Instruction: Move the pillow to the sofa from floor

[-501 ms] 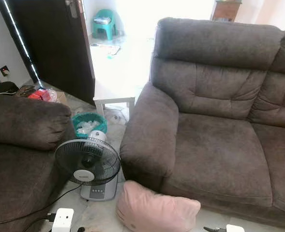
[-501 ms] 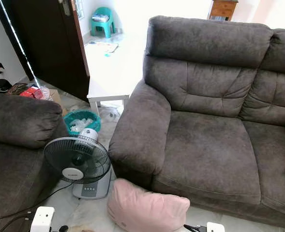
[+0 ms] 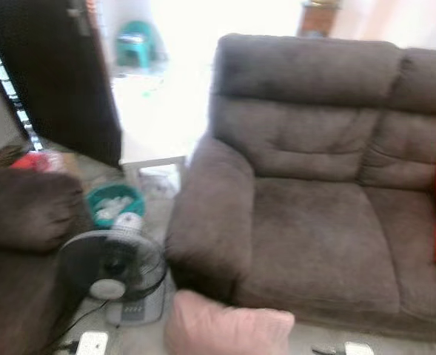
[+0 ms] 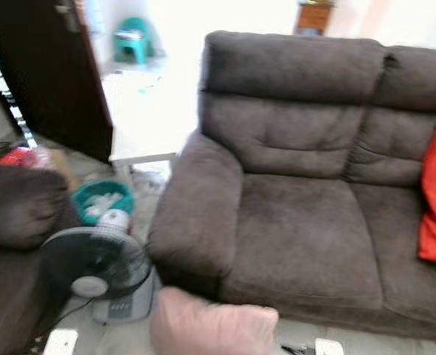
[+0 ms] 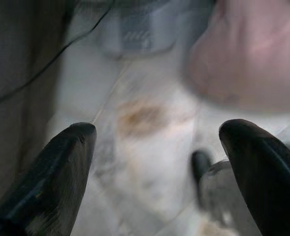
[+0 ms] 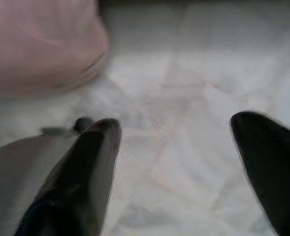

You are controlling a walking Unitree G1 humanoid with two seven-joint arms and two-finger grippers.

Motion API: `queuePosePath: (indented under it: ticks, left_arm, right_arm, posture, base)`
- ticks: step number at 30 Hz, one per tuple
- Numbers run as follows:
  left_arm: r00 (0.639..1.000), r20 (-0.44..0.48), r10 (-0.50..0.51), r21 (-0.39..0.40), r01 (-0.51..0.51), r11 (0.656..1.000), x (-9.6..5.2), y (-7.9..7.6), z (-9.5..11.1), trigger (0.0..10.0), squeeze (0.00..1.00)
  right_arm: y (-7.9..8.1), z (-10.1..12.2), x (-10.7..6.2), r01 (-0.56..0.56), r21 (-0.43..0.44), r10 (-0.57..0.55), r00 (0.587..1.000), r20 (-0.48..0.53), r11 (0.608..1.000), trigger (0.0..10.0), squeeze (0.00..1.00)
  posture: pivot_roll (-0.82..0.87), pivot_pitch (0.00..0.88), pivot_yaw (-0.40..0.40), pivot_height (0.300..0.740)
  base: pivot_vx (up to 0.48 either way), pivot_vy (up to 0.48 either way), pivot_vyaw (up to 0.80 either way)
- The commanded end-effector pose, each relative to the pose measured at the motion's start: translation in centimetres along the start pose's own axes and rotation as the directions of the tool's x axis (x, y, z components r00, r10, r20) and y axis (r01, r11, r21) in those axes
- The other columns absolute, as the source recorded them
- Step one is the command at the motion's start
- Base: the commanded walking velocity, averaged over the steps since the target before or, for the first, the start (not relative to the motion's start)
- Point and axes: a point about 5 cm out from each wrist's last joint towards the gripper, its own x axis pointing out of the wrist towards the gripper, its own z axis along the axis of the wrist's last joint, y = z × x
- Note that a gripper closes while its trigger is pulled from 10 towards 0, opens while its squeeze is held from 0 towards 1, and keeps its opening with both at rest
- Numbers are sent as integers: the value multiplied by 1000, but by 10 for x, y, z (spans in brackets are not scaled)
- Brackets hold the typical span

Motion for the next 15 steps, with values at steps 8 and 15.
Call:
queuePosePath:
  ticks: [8, 15]
  left_arm:
    - [1000, -2, 8, 9, -8, 1000, -2, 7, -4, 10000, 0]
    - [1000, 20, 7, 12, -7, 1000, 0, 4, 2, 10000, 0]
  right_arm:
    - [7, 12, 1, -21, 9, 20, 999, 32, 1000, 10000, 0]
    - [8, 12, 1, -23, 13, 23, 999, 32, 1000, 10000, 0]
  posture:
    - [176, 0, -45, 740]
    - [182, 0, -45, 740]
  base:
    - [142, 0, 0]
    - [0, 0, -600]
